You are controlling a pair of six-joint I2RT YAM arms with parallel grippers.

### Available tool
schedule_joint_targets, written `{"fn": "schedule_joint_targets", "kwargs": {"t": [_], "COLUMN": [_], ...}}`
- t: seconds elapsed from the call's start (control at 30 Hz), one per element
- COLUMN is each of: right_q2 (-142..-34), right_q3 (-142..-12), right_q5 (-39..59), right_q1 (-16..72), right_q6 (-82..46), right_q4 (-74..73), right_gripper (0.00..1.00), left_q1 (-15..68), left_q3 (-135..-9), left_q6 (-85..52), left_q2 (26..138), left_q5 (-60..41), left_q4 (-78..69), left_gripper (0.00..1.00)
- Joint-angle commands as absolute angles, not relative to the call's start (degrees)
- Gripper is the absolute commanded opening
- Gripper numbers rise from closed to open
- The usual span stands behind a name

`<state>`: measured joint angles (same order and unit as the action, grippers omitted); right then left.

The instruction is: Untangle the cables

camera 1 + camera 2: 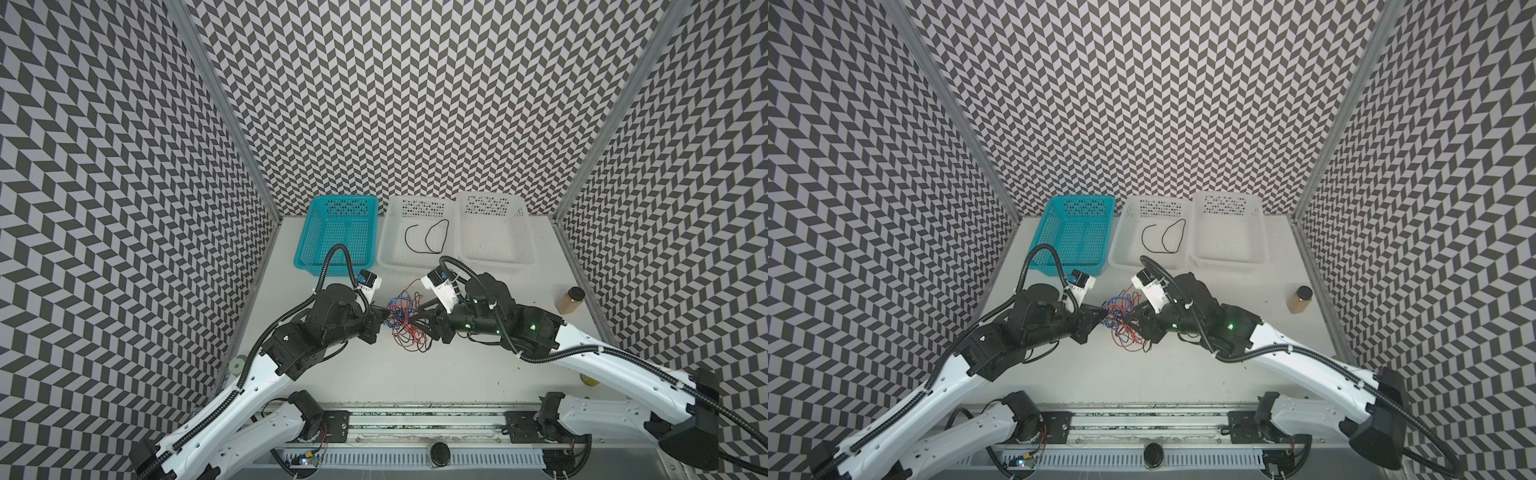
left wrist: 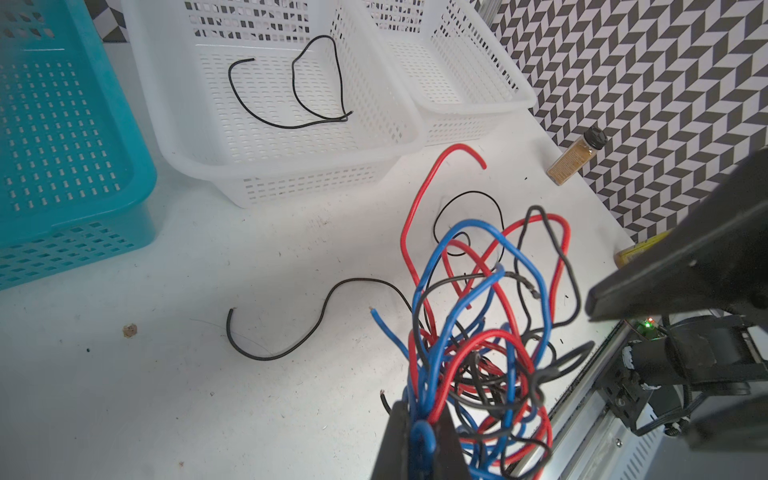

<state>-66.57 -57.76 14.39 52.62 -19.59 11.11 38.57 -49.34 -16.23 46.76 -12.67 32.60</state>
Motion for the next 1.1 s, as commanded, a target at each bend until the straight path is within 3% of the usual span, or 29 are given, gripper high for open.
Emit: {"fn": "schedule_joint_targets", "kwargs": {"t": [0.0, 0.17, 0.3, 0.6, 0.97, 1.07], "right_q2": [-68.30, -70.75, -70.85, -65.63, -53.65, -50.92], "right_q3": [-54.86, -51.59, -49.99, -45.38, -38.77, -37.49], "right_q5": [15.56, 13.80, 11.14, 5.45, -5.51, -6.72], "right_q1": [53.35, 54.48, 54.60, 54.59, 54.58, 54.58], "right_q6": [-22.53, -23.37, -23.33, -22.94, -24.43, -24.52], "right_q4": [2.77, -1.17, -1.52, 0.46, 5.31, 5.36], "right_gripper": [0.44, 0.45, 0.37, 0.01, 0.00, 0.00], "left_q1": [38.23, 38.32, 38.31, 38.32, 38.23, 38.13], "left_q3": [-50.89, -50.85, -49.27, -43.85, -41.03, -39.89], "left_q6": [-18.83, -22.37, -24.86, -30.93, -34.48, -35.43], "left_q2": [46.19, 44.82, 41.37, 32.57, 27.51, 25.23], "left_q5": [-12.64, -13.01, -13.83, -12.09, -4.70, -3.64], "left_q4": [30.16, 29.09, 26.38, 20.80, 21.71, 21.49], "left_gripper": [0.00, 0.00, 0.00, 0.00, 0.00, 0.14]}}
